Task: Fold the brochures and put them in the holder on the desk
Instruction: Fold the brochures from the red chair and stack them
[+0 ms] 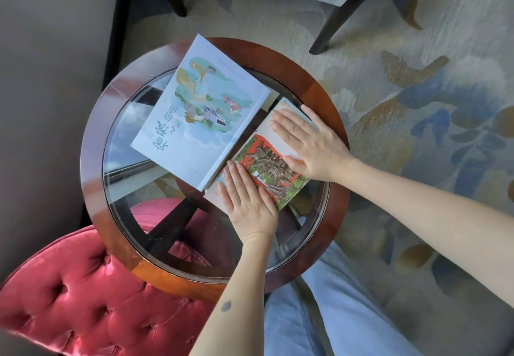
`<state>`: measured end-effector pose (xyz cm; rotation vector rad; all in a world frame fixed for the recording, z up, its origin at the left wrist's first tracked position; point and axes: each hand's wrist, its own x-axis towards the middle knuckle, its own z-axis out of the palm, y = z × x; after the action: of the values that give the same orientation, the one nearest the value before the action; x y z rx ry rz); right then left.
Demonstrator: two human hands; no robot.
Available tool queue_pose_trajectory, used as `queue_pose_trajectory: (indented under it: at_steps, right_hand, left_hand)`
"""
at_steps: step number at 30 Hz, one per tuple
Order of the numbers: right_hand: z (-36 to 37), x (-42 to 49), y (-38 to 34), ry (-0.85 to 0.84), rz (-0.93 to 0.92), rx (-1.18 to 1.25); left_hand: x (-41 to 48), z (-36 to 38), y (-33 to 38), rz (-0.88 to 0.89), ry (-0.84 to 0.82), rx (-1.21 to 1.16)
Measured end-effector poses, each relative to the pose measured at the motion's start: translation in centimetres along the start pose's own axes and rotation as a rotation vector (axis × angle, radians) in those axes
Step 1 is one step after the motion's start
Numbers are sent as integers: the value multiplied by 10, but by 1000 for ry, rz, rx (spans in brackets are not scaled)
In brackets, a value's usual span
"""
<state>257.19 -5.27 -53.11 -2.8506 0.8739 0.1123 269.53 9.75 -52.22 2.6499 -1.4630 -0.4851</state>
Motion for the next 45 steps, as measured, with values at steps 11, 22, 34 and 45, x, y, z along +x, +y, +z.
queue_pose_trajectory:
  at_steps: [11,22,34,45]
  right_hand:
    - [3,2,0,19,-8,-11]
    - [-23,10,-11,-38,70,53]
    - [-50,37,-1,-274,80,-35]
    - [-47,-18,-41,-238,387,118]
  left_hand:
    - [0,2,0,9,-2,26]
    - [0,-3,-2,32,-9,-26]
    - [-14,-52,-10,24,125,-497]
    - [-78,-59,32,-1263,-397,-1507]
